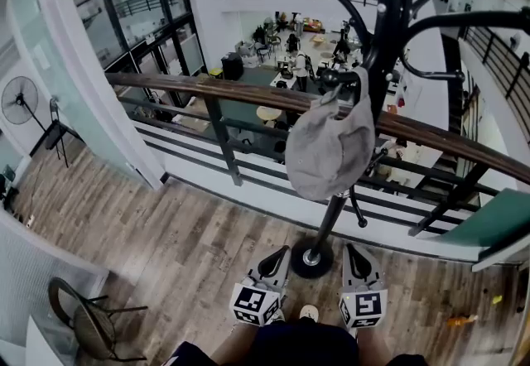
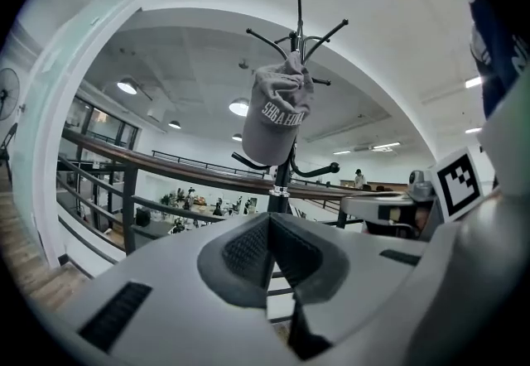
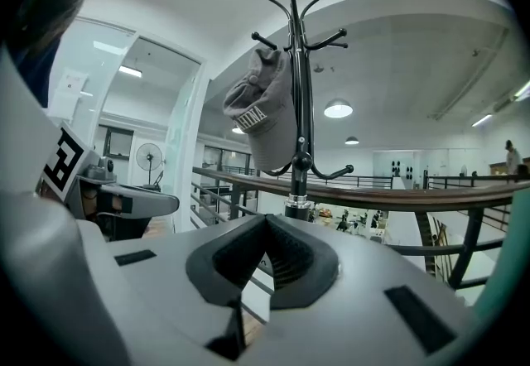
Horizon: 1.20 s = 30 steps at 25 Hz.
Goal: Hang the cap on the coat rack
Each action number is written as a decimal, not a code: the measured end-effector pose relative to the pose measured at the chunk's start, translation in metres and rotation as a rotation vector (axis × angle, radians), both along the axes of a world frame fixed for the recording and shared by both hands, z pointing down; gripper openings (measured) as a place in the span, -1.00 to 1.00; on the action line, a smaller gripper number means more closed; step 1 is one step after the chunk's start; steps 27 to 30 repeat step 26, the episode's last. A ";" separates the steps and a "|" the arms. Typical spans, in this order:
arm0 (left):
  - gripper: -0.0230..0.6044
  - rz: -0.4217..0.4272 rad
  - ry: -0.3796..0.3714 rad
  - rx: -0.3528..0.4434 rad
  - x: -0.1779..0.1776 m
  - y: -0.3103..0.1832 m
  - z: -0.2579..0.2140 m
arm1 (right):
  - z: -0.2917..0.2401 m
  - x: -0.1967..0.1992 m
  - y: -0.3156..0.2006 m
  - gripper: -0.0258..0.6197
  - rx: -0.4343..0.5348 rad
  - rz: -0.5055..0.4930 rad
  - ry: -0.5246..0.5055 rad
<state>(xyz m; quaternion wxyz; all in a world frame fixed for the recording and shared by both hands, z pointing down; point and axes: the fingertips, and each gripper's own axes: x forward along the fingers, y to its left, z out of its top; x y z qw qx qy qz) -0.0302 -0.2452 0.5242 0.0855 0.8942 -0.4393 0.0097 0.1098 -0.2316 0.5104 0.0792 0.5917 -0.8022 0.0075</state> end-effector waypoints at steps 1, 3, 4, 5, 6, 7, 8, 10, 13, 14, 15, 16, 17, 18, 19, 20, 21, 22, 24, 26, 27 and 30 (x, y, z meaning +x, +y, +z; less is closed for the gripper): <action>-0.92 0.007 -0.003 0.001 0.001 0.000 0.001 | 0.001 0.000 0.000 -0.90 -0.004 0.001 0.000; -0.92 0.016 0.002 0.001 0.003 0.001 0.001 | 0.004 0.002 0.000 -0.90 -0.013 0.006 0.000; -0.92 0.015 0.010 0.001 0.004 0.002 -0.001 | 0.004 0.003 -0.001 -0.90 -0.015 0.008 0.003; -0.92 0.012 0.018 0.001 0.004 0.002 -0.003 | 0.004 0.003 -0.001 -0.90 -0.015 0.010 0.007; -0.92 0.009 0.021 0.002 0.003 0.001 -0.006 | 0.003 0.003 -0.001 -0.90 -0.014 0.010 0.012; -0.92 0.009 0.018 0.005 0.003 0.001 -0.006 | 0.002 0.003 -0.002 -0.90 -0.012 0.008 0.016; -0.92 0.012 0.011 0.007 0.004 0.001 -0.006 | 0.002 0.002 -0.002 -0.90 -0.010 0.006 0.019; -0.92 0.017 -0.003 0.010 0.005 0.000 -0.003 | 0.002 0.003 -0.003 -0.90 -0.008 0.005 0.026; -0.92 0.020 -0.014 0.008 0.005 -0.001 -0.001 | 0.003 0.005 -0.004 -0.90 -0.011 0.013 0.038; -0.92 0.020 -0.018 0.010 0.005 -0.001 -0.001 | 0.003 0.005 -0.004 -0.90 -0.012 0.014 0.040; -0.92 0.020 -0.021 0.011 0.006 -0.002 -0.001 | 0.004 0.005 -0.004 -0.90 -0.013 0.013 0.040; -0.92 0.020 -0.023 0.012 0.006 -0.002 -0.001 | 0.004 0.006 -0.005 -0.90 -0.014 0.011 0.041; -0.92 0.019 -0.025 0.013 0.006 -0.003 -0.002 | 0.004 0.006 -0.005 -0.90 -0.015 0.009 0.042; -0.92 0.018 -0.027 0.013 0.006 -0.004 -0.002 | 0.005 0.006 -0.005 -0.90 -0.017 0.007 0.042; -0.92 0.016 -0.029 0.013 0.006 -0.004 -0.002 | 0.005 0.006 -0.005 -0.90 -0.018 0.006 0.042; -0.92 0.015 -0.032 0.013 0.005 -0.005 -0.002 | 0.005 0.006 -0.006 -0.90 -0.019 0.004 0.042; -0.92 0.015 -0.035 0.013 0.005 -0.005 -0.002 | 0.005 0.005 -0.006 -0.90 -0.019 0.001 0.043; -0.92 0.016 -0.038 0.012 0.006 -0.005 -0.001 | 0.005 0.005 -0.006 -0.90 -0.020 -0.002 0.043; -0.92 0.020 -0.044 0.011 0.007 -0.005 -0.001 | 0.006 0.006 -0.005 -0.90 -0.023 -0.006 0.043; -0.92 0.023 -0.050 0.012 0.009 -0.004 0.000 | 0.006 0.007 -0.005 -0.90 -0.024 -0.008 0.043; -0.92 0.023 -0.050 0.012 0.009 -0.004 0.000 | 0.006 0.007 -0.005 -0.90 -0.024 -0.008 0.043; -0.92 0.023 -0.050 0.012 0.009 -0.004 0.000 | 0.006 0.007 -0.005 -0.90 -0.024 -0.008 0.043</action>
